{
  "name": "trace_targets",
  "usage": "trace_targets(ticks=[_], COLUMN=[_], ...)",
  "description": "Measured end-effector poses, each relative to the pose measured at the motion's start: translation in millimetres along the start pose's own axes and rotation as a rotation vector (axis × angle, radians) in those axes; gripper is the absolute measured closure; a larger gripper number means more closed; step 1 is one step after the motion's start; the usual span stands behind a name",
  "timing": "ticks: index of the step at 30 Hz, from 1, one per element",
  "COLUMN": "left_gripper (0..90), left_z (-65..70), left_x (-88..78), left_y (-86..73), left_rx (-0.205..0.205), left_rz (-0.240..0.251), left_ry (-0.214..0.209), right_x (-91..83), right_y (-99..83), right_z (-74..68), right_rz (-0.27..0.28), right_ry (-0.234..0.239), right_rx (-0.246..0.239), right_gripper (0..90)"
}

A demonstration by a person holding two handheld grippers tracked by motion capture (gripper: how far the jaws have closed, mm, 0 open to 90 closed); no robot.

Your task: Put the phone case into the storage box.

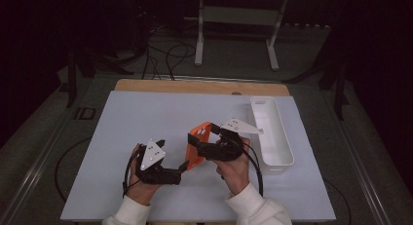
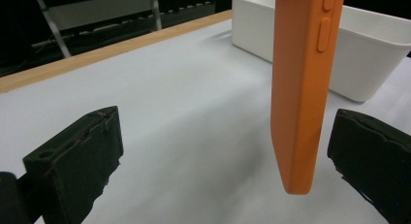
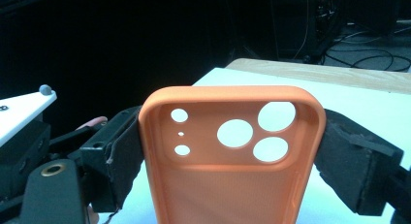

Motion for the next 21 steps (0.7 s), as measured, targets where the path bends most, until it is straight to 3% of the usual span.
trace_targets(ticks=[21], left_gripper=[0.0], left_z=[-18.7], left_x=[-17.0], left_y=[-5.7], left_rx=[-0.006], left_rz=[-0.002], left_ry=[0.029], right_x=[1.1], right_y=[3.3], right_z=[5.3], right_rz=[-0.006], right_ry=[-0.027], right_rx=[-0.014], right_gripper=[16.6])
Point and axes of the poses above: each handheld gripper's, and its own axes: x roughly forward along the jaws, y roughly out of its top, z roughly to its right, the point moved 3 cm from there along x, roughly forward along the jaws, and after that the axes turned 6 degrees about -y, right-handed, at the moved point
